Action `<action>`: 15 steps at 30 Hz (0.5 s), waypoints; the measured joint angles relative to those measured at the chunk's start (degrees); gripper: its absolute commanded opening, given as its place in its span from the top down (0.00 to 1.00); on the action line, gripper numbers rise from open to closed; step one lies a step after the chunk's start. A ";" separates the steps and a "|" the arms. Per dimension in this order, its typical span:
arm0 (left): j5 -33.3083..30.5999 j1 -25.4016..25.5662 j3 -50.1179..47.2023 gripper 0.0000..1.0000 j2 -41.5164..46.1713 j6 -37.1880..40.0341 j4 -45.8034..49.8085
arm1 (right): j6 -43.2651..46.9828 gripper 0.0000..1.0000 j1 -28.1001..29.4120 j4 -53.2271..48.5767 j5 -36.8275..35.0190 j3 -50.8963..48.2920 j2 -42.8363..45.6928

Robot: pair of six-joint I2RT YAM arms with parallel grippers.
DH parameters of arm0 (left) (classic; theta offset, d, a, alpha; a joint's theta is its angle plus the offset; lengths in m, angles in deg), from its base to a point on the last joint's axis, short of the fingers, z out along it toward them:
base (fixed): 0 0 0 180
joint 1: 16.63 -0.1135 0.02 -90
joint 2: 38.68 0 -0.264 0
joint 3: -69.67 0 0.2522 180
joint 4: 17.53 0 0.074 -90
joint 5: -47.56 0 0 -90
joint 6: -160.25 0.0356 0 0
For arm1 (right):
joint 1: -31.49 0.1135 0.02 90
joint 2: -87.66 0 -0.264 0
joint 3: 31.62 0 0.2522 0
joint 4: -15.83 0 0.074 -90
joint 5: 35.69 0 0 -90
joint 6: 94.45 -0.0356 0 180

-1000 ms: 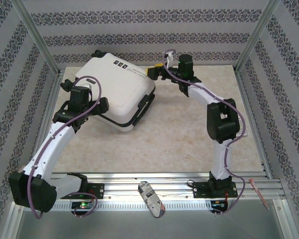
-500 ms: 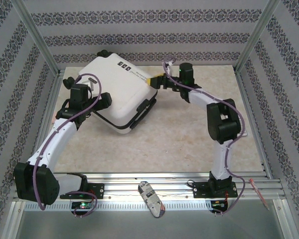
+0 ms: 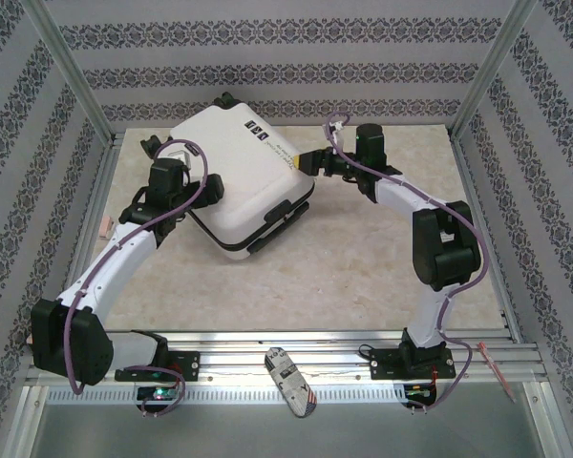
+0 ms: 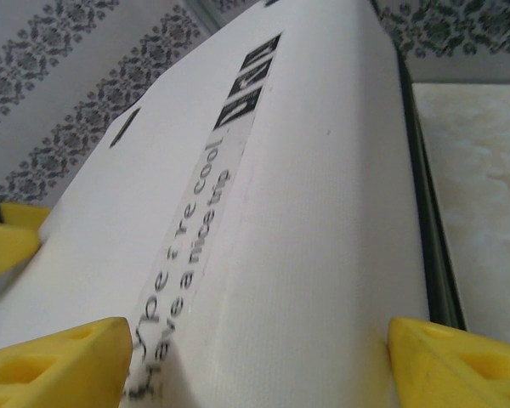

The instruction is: Pack the luggage

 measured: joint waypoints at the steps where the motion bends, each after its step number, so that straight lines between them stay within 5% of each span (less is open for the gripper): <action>1: -0.57 0.98 0.74 0.03 0.04 0.37 1.16 | 0.00 0.20 0.00 -0.68 -0.90 0.52 0.00; 5: 0.02 5.57 5.42 0.03 0.35 2.71 4.87 | 0.46 0.16 -0.13 -1.64 -4.11 -0.13 1.81; 15: -3.26 15.37 21.05 0.04 -6.60 9.79 8.37 | 3.65 0.21 -3.45 0.57 -14.14 -19.98 24.50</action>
